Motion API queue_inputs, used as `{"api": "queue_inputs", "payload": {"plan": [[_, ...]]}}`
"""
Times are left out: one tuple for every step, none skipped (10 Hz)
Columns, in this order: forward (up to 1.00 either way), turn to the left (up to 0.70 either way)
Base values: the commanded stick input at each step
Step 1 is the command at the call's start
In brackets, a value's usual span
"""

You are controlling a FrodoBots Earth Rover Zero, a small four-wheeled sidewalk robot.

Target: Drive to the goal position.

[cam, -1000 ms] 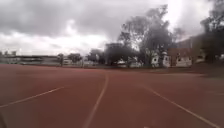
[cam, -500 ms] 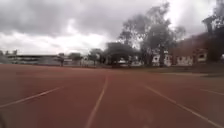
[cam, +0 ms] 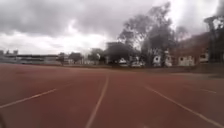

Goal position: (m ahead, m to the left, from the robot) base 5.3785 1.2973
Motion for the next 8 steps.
{"api": "queue_inputs", "payload": {"plan": [[0.70, 0.00], [0.70, 0.00], [0.70, 0.00], [0.70, 0.00], [0.70, 0.00], [0.70, 0.00], [0.70, 0.00], [0.70, 0.00]]}}
